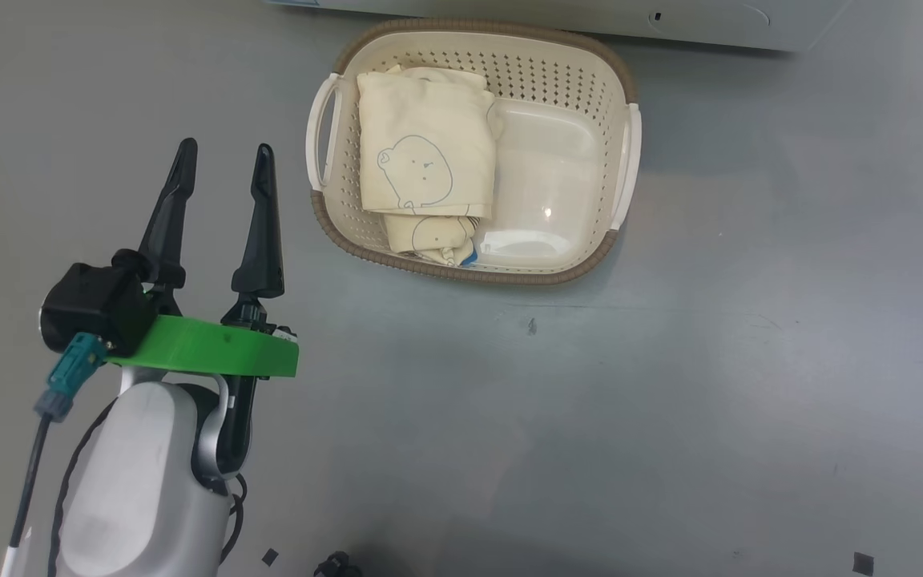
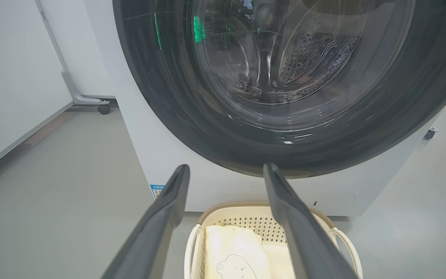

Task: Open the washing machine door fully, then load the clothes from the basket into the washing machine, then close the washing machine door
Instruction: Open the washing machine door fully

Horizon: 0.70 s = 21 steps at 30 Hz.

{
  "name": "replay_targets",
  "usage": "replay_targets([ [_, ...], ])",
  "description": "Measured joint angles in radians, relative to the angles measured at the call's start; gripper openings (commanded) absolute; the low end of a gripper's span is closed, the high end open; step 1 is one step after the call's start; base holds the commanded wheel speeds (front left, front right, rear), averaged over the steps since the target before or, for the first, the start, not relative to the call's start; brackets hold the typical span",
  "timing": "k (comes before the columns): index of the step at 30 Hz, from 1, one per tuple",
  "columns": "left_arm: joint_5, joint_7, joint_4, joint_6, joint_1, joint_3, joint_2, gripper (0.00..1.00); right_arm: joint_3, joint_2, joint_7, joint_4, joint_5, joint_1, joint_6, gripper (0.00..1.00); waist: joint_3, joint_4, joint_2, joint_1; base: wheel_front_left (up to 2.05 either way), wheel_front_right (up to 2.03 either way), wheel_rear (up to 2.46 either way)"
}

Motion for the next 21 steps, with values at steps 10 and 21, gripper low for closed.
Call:
replay_targets([
  [10,0.0,0.0,0.004,0.012,0.0,0.001,0.0,1.0,0.027,-0.019,0.076,0.026,0.0,0.004,0.025,0.0,-0.014,-0.013,0.0,0.0,0.0,0.0,0.0],
  [21,0.0,0.0,0.012,0.017,0.001,0.0,-0.001,1.0,0.04,-0.026,0.159,0.028,0.03,0.051,0.087,0.0,-0.038,-0.029,0.0,-0.0001,0.0,0.0,0.0],
])
